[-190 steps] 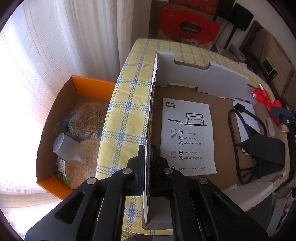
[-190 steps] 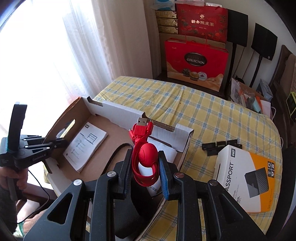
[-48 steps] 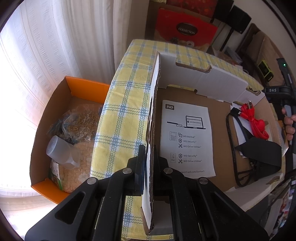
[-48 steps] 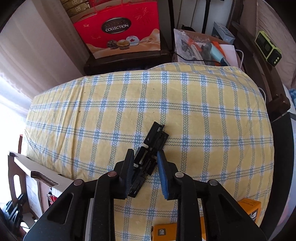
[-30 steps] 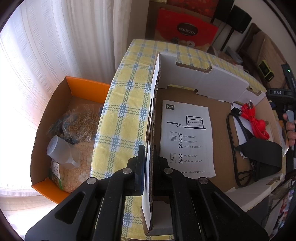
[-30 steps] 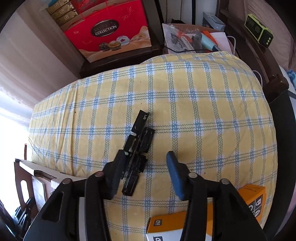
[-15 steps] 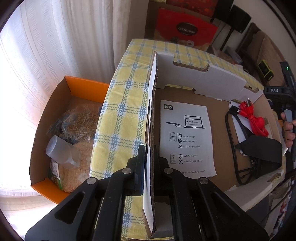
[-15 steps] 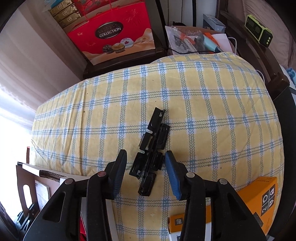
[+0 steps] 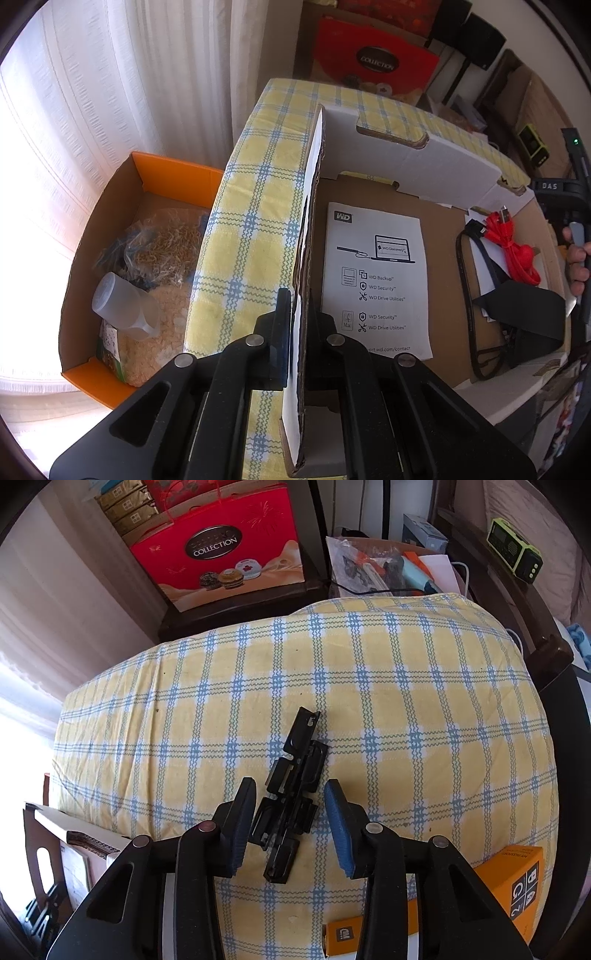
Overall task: Organize objects
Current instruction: 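Lift the black clips off the tablecloth with the right tool, then carry the black clips over the cardboard box with the right tool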
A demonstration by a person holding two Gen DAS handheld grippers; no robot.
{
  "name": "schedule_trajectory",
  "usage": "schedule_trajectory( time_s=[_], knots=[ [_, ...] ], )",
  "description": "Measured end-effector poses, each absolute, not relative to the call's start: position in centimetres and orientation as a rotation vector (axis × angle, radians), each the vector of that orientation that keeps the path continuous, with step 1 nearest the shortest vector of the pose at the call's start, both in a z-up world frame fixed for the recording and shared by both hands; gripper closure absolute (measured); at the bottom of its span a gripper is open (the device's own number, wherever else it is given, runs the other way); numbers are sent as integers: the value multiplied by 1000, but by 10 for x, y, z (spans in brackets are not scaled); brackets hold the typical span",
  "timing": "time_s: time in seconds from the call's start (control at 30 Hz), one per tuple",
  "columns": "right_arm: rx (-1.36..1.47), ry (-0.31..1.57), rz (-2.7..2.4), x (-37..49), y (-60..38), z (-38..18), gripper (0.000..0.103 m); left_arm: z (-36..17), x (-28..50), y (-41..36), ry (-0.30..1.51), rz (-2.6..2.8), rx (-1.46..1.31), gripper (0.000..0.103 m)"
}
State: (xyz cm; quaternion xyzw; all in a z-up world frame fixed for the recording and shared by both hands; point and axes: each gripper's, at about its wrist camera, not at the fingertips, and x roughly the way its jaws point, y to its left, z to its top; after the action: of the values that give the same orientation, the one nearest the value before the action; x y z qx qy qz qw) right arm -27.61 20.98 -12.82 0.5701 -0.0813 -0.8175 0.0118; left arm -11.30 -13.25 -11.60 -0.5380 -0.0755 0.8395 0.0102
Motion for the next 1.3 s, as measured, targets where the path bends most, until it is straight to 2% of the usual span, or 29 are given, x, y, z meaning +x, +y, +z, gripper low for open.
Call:
schedule_trajectory(
  time_s=[0.1, 0.17, 0.23, 0.27, 0.3, 0.37, 0.83, 1.3],
  knots=[
    [1780, -209, -2556, -278, 205, -129, 62, -116, -113, -133, -237, 2622, -1681, 99],
    [1780, -150, -2570, -278, 199, -129, 65, -116, -113, -132, -236, 2622, -1682, 99],
    [1776, -56, -2587, -276, 194, -130, 78, -115, -113, -132, -234, 2622, -1684, 99],
    [1770, -27, -2586, -276, 193, -131, 79, -115, -112, -131, -231, 2622, -1684, 99],
    [1771, -10, -2585, -275, 193, -131, 86, -115, -112, -131, -229, 2622, -1685, 99],
    [1769, -26, -2578, -275, 197, -130, 92, -115, -112, -131, -230, 2622, -1686, 99],
    [1715, -163, -2523, -264, 217, -104, 93, -115, -112, -132, -235, 2622, -1688, 99],
    [1550, -140, -2482, -232, 194, -41, 93, -116, -108, -131, -248, 2630, -1686, 99]
  ],
)
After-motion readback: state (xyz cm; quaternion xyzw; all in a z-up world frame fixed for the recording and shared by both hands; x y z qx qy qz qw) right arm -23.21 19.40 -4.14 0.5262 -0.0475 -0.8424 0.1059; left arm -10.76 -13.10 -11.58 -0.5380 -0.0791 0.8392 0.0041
